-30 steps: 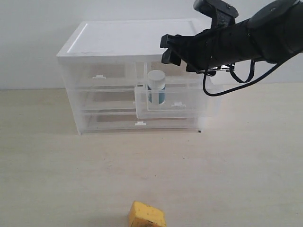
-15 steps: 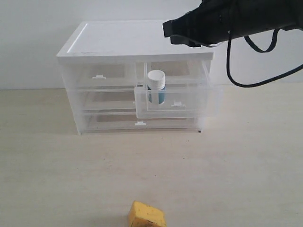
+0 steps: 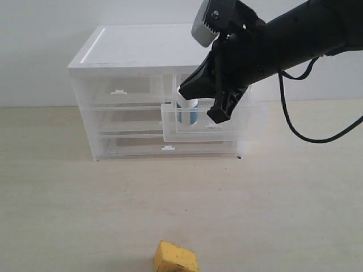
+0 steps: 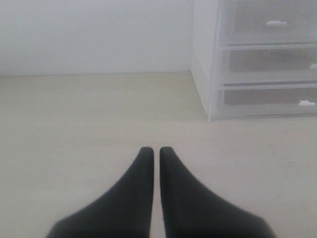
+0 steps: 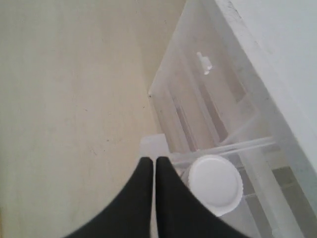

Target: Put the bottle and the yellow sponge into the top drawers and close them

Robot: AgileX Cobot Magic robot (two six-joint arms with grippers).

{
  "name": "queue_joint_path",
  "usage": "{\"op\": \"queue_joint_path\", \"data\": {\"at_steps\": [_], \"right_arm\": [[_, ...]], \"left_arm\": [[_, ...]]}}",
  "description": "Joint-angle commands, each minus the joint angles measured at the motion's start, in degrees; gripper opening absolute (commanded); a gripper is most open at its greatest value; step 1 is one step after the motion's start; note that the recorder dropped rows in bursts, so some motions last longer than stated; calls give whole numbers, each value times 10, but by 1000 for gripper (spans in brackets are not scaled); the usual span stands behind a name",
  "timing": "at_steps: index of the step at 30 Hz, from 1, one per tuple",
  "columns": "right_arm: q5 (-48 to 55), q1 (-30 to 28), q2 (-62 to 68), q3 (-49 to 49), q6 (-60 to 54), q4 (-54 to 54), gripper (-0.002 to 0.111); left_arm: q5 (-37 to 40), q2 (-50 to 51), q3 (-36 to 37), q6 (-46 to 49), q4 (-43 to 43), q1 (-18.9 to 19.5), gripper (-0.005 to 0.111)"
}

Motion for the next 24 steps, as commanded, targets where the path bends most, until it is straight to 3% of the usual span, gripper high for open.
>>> {"op": "queue_joint_path", "data": {"at_steps": [1, 8, 14, 24], "right_arm": [[-36, -2, 20, -4, -31, 18, 0], [-77, -2, 25, -4, -30, 4, 0], [13, -2, 25, -33, -33, 9, 0], [-37, -2, 37, -50, -13, 14, 0]], "left_arm": [[-3, -1, 2, -5, -6, 1, 4], [-3, -1, 2, -5, -6, 1, 4], [-3, -1, 2, -5, -6, 1, 4], [-3, -1, 2, -5, -6, 1, 4]]}}
